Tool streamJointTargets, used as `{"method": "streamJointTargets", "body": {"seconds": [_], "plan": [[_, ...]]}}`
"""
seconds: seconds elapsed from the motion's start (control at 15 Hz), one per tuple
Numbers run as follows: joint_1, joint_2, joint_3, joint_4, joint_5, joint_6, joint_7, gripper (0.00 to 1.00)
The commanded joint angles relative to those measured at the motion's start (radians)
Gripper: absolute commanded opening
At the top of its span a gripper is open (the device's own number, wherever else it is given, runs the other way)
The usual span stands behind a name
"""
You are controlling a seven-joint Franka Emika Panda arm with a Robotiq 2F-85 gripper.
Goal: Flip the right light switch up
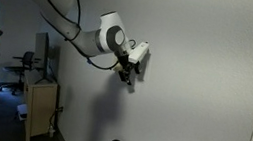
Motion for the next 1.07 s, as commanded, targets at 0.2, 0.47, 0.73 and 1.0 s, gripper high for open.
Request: {"method": "streamJointTargets", "body": {"seconds": [0.2, 0.47, 0.73, 1.0], "plan": [[0.049, -0.037, -0.062, 0.025, -0.212, -0.052, 0.277, 1.00], [0.054, -0.056, -0.058, 0.028, -0.291, -0.101, 0.372, 1.00], [0.023, -0.055, -0.029, 0.030, -0.212, -0.178, 0.357, 1.00], [0.008, -0.076, -0.013, 0.002, -0.069, -0.230, 0.348, 1.00]]}}
